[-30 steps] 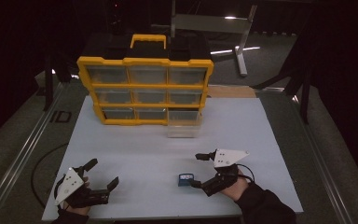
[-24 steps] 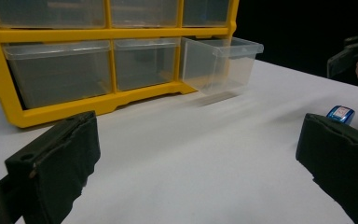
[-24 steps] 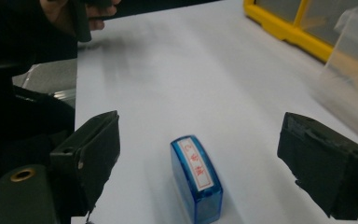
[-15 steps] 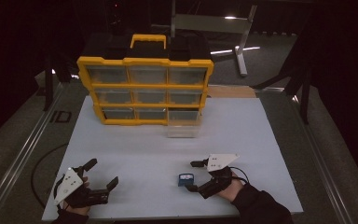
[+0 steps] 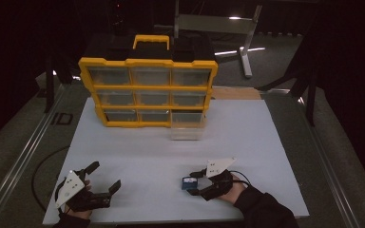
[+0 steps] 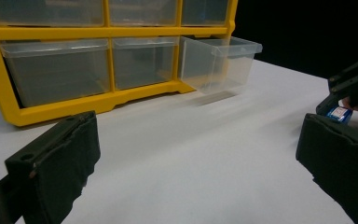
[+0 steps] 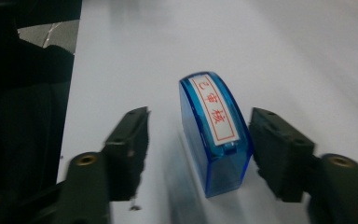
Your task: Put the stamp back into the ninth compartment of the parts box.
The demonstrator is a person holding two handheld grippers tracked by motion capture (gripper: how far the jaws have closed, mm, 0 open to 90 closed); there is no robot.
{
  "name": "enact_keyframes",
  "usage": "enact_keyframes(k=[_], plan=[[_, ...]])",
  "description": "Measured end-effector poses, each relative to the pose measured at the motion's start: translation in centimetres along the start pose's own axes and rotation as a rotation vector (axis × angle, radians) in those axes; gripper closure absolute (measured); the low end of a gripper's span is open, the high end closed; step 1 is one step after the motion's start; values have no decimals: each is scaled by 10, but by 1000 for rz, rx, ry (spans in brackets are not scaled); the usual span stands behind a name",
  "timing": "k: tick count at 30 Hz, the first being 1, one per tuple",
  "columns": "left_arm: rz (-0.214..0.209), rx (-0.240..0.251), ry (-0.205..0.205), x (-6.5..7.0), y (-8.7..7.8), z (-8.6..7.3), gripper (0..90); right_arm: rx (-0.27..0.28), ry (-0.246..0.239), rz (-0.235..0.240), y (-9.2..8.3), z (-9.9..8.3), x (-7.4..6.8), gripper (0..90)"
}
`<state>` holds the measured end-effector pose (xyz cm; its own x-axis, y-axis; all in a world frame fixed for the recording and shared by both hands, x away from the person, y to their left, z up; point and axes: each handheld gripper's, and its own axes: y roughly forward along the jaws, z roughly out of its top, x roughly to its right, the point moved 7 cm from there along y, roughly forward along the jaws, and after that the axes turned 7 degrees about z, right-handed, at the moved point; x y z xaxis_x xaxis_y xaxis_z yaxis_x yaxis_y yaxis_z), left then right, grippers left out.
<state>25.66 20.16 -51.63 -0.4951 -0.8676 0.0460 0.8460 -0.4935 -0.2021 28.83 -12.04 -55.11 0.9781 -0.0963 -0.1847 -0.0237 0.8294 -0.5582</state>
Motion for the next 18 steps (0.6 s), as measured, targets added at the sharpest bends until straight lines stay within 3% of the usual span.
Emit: enact_keyframes(k=[8,18], plan=[[-1,-2,0,0,0,0,3,-55,-8,24,5,-7,7,523],[-1,-2,-2,0,0,0,3,-126,-61,57,5,-9,13,643]])
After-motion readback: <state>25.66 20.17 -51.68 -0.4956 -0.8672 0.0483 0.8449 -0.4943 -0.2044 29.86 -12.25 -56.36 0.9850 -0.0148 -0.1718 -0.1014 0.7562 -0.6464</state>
